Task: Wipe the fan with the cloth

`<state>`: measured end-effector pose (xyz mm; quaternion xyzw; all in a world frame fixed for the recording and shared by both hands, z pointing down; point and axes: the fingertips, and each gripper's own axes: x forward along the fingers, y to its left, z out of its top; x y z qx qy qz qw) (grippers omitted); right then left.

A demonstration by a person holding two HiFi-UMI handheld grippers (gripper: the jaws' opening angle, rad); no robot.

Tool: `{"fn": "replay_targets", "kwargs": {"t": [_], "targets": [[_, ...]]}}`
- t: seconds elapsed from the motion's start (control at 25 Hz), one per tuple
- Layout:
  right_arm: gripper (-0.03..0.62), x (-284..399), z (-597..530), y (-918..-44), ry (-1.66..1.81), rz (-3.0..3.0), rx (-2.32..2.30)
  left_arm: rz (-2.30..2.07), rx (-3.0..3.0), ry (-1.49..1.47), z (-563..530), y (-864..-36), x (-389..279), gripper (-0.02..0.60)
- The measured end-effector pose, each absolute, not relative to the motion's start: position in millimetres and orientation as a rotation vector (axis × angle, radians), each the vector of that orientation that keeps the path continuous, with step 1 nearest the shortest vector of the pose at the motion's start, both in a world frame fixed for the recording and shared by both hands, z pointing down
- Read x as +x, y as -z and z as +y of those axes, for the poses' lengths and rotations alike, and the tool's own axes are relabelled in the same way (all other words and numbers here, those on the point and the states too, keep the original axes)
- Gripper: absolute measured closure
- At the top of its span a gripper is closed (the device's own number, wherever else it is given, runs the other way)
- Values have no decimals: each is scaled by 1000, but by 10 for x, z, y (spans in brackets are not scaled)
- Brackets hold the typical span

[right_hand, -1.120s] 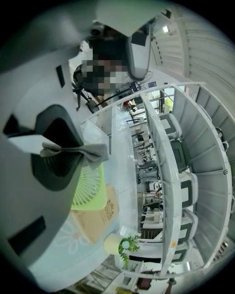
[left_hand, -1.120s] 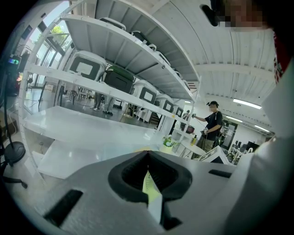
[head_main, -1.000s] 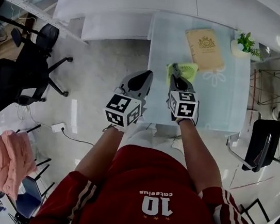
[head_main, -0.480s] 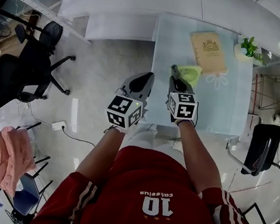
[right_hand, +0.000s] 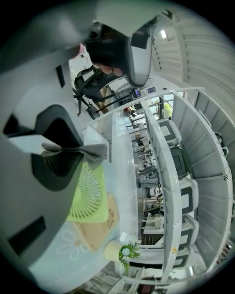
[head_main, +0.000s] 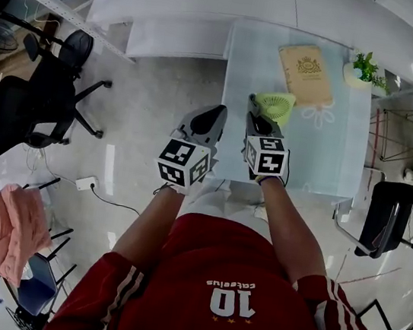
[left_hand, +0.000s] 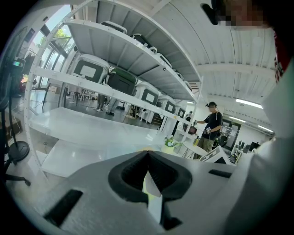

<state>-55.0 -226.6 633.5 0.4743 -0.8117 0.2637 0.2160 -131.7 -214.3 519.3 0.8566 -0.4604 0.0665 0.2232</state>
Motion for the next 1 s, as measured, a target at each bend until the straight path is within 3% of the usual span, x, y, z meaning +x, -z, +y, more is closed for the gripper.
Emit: {"fn": "replay_targets", "kwargs": {"t": [1.0], "targets": [[571,470,-2087,-6211,-733,-2207,1414,-1256,2386,-174,-1902,-5106,-540,577]]}}
